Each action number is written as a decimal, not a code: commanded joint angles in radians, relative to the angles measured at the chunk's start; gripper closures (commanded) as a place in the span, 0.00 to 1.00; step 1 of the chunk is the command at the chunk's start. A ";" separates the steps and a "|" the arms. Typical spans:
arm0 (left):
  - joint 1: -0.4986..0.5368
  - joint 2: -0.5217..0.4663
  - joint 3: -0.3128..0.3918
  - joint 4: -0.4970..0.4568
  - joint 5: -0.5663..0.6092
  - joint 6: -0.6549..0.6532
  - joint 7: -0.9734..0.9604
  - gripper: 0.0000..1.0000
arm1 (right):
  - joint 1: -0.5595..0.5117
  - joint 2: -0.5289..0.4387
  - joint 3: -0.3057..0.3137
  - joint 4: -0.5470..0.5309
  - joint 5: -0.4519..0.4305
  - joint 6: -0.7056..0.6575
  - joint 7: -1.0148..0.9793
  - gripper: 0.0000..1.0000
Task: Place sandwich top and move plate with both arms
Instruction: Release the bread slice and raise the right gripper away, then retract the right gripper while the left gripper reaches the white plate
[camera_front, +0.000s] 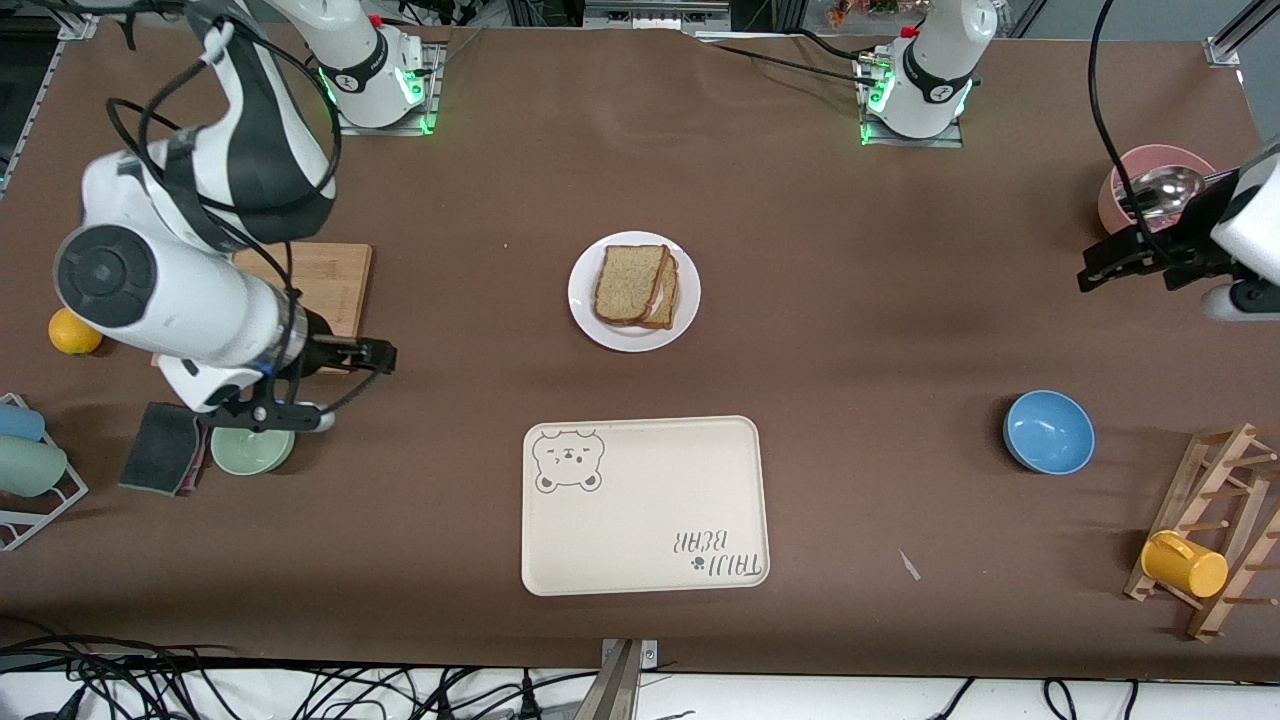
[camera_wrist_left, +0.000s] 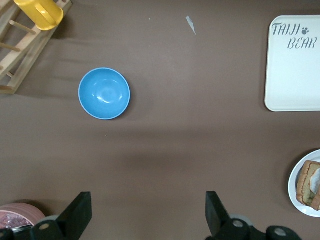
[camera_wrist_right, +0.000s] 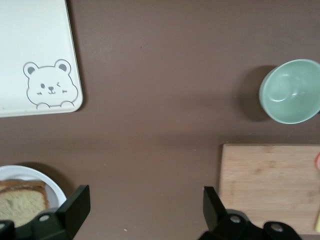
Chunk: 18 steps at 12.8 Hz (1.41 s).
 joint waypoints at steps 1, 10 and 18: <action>-0.009 0.043 0.000 0.008 -0.022 -0.001 -0.007 0.00 | 0.000 -0.103 -0.065 -0.082 0.005 -0.031 -0.110 0.00; -0.011 0.064 -0.012 -0.197 -0.088 0.213 -0.002 0.00 | -0.076 -0.374 -0.110 -0.325 0.007 0.019 -0.121 0.00; -0.012 0.077 -0.106 -0.447 -0.348 0.532 -0.068 0.00 | -0.245 -0.448 0.007 -0.360 0.035 -0.048 -0.126 0.00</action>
